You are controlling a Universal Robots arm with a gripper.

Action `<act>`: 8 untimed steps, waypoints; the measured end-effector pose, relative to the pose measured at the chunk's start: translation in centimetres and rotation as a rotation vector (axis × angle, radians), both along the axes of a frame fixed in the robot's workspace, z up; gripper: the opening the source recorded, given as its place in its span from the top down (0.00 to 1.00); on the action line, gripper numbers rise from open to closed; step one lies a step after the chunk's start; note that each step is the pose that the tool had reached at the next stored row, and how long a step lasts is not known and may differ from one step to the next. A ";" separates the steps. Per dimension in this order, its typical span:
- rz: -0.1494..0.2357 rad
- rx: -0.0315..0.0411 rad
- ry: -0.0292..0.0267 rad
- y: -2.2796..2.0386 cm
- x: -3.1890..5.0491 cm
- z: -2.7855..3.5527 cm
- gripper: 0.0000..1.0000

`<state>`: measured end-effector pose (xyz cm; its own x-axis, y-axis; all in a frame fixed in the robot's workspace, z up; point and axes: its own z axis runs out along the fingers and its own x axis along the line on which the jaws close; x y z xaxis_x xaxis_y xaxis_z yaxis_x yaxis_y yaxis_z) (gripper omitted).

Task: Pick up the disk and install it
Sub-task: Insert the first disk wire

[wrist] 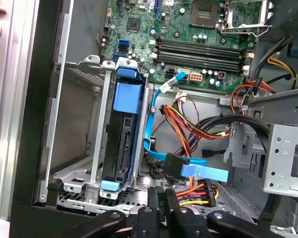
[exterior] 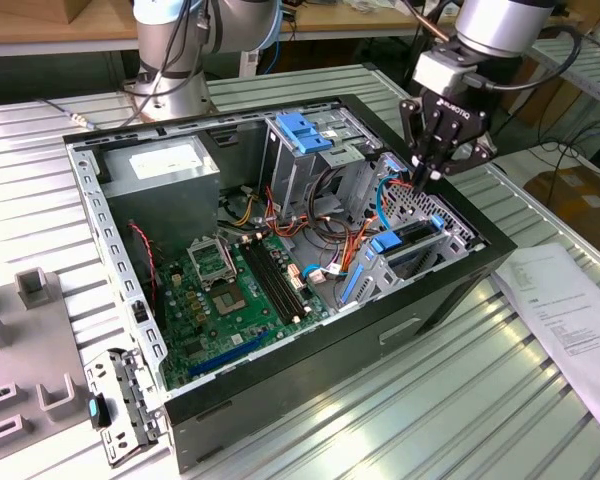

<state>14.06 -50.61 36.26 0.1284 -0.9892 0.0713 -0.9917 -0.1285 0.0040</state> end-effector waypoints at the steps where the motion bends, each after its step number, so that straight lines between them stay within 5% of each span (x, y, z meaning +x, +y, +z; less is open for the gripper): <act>1: -0.003 0.0001 0.0000 0.00 0.00 0.05 0.82; 8: -0.083 0.0002 0.0001 -0.13 -0.08 0.07 0.82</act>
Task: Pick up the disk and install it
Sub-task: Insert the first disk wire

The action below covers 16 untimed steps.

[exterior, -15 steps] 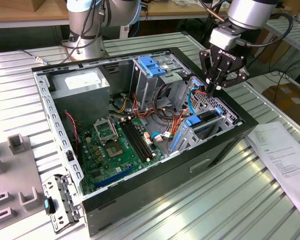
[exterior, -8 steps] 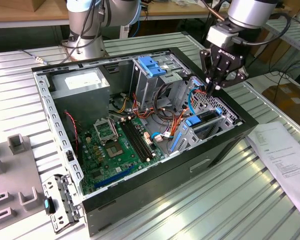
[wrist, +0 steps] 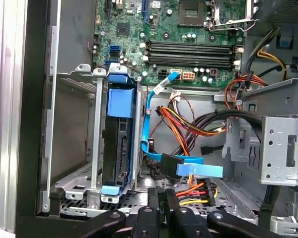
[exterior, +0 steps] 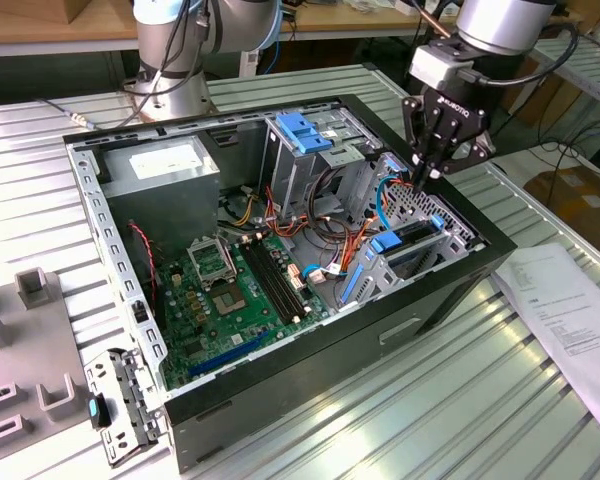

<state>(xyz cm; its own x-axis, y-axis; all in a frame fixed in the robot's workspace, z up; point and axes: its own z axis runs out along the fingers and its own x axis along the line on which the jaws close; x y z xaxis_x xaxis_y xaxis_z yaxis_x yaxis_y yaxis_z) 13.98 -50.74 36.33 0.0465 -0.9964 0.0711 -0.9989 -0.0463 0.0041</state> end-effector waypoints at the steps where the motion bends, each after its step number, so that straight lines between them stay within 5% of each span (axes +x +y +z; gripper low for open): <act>1: 0.000 0.0015 0.0001 -0.18 -0.06 -0.01 0.82; 4: 0.000 0.0129 0.0003 -0.72 -0.20 -0.01 0.82; 6: 0.000 0.0348 0.0003 -1.01 -0.25 -0.02 0.82; 7: 0.000 0.0535 0.0003 -1.24 -0.30 -0.01 0.82; 9: 0.000 0.0677 0.0003 -1.74 -0.38 -0.01 0.82; 12: 0.000 0.0680 0.0003 -2.81 -0.66 -0.02 0.82; 16: 0.000 0.0686 0.0003 -3.69 -1.12 -0.06 0.82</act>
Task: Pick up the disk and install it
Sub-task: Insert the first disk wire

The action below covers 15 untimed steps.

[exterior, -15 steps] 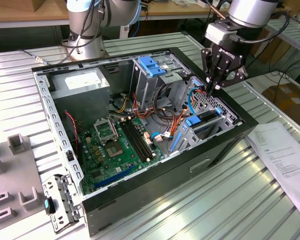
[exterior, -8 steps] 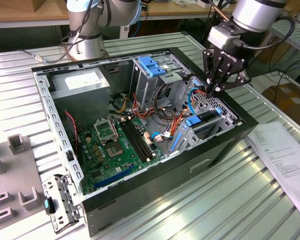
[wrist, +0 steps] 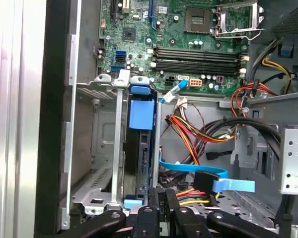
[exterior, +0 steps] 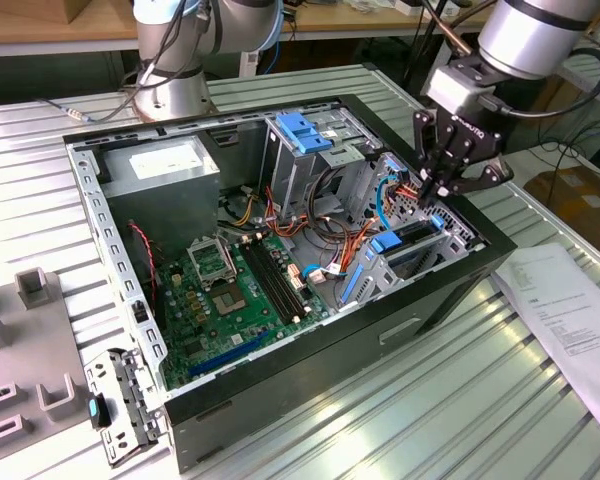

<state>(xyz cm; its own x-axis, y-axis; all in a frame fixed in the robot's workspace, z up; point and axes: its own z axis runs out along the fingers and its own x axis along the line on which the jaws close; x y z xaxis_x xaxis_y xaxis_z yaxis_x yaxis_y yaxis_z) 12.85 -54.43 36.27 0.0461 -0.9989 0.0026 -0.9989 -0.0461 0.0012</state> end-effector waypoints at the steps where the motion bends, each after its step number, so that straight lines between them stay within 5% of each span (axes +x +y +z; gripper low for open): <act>1: 0.000 0.0005 0.0000 -0.09 -0.13 -0.01 0.82; 8: 0.000 0.0043 0.0000 -0.84 -1.05 -0.39 0.82; 11: 0.000 0.0098 0.0001 -1.50 -1.11 -0.60 0.82; 15: -0.007 0.0099 0.0007 -1.56 -1.13 -0.87 0.82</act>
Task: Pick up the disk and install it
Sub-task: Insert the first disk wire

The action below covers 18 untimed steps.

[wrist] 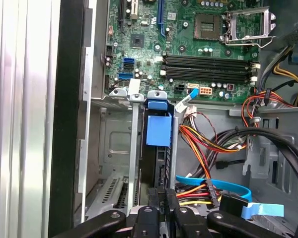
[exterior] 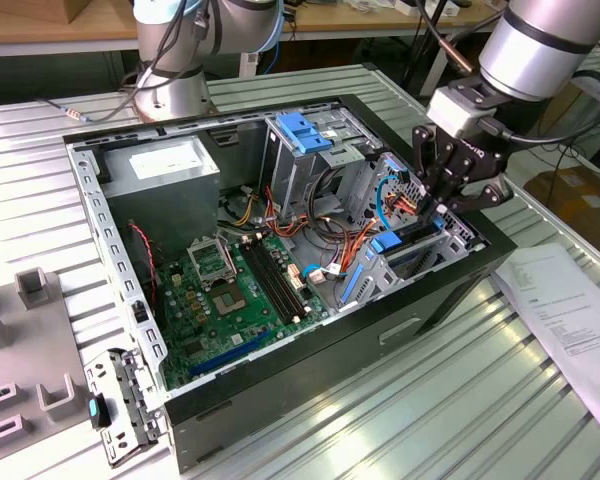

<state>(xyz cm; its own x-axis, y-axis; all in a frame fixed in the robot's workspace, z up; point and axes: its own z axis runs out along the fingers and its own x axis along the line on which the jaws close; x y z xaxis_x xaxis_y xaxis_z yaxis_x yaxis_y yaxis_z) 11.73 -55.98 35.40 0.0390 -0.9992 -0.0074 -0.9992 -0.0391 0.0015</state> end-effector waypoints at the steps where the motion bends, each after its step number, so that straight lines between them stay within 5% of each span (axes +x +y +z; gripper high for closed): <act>1: -0.009 -0.0001 0.0001 0.01 -0.01 -0.06 0.82; 18: -0.033 -0.0001 0.0042 0.11 -0.04 -0.65 0.82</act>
